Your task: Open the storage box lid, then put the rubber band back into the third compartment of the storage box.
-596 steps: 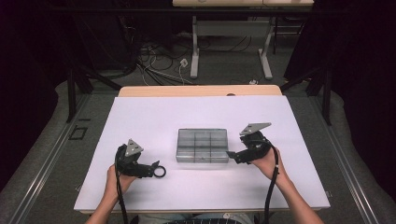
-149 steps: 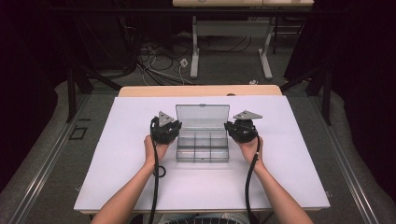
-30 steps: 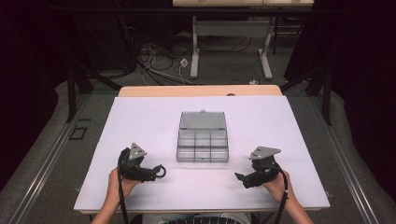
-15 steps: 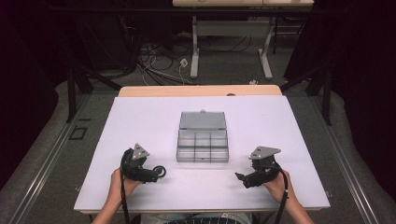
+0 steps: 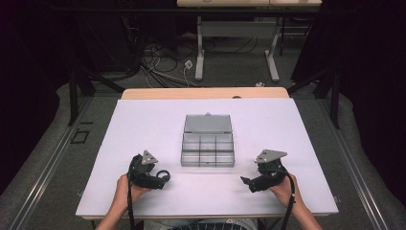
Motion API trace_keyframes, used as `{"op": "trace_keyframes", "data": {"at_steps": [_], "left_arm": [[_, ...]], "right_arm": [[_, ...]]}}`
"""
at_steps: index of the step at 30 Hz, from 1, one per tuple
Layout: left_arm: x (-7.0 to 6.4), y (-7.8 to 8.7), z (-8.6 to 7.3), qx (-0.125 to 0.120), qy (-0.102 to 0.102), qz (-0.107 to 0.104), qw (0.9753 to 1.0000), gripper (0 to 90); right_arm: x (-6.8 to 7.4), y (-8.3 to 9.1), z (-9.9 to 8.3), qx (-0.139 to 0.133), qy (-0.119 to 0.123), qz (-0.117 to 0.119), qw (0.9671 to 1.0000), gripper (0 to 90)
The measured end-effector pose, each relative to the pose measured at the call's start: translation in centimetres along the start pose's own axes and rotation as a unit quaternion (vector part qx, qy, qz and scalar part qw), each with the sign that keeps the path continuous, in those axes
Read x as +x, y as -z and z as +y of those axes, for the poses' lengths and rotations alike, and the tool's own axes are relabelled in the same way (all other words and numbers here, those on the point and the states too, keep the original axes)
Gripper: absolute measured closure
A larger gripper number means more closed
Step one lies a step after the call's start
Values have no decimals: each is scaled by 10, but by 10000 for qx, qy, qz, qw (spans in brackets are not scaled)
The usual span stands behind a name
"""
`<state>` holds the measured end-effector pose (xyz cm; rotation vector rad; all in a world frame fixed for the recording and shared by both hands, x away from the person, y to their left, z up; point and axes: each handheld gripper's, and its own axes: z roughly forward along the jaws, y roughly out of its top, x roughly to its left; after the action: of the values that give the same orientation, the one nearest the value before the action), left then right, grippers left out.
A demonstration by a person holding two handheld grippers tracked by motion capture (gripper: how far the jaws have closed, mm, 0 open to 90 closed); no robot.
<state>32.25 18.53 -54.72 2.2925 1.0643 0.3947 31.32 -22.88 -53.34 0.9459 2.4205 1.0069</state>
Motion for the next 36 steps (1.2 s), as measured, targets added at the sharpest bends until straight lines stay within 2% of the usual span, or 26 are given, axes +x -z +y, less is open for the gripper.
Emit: {"op": "trace_keyframes", "data": {"at_steps": [4,5,7,9,13,17,18,20,25,36], "left_arm": [[3,0,0,-21,81,49,10000,199],[4,0,0,-69,161,42,9998,232],[6,1,-1,-65,162,38,9998,368],[8,1,-3,-131,194,-9,9997,452],[9,1,-4,-202,165,-124,9996,602],[4,-3,-4,-120,-62,-162,9998,731],[3,-4,-4,-117,-119,-140,9998,746],[1,-4,-3,-84,-157,-126,9998,779],[-2,-5,-2,-46,-132,-119,9998,857],[2,-5,-3,-117,-128,-250,9995,873]], "right_arm": [[0,-1,0,17,0,4,10000,7],[-1,0,0,59,-12,29,10000,7],[-1,0,0,68,-23,18,10000,7],[-1,-1,0,46,-10,25,10000,7],[0,-2,0,58,-18,23,10000,7],[0,-3,-1,68,40,44,10000,7],[1,-3,-1,85,-25,51,9999,8],[1,-3,0,101,14,31,9999,8],[2,-5,-1,169,90,107,9998,9],[3,-7,-1,120,91,71,9999,10]]}}
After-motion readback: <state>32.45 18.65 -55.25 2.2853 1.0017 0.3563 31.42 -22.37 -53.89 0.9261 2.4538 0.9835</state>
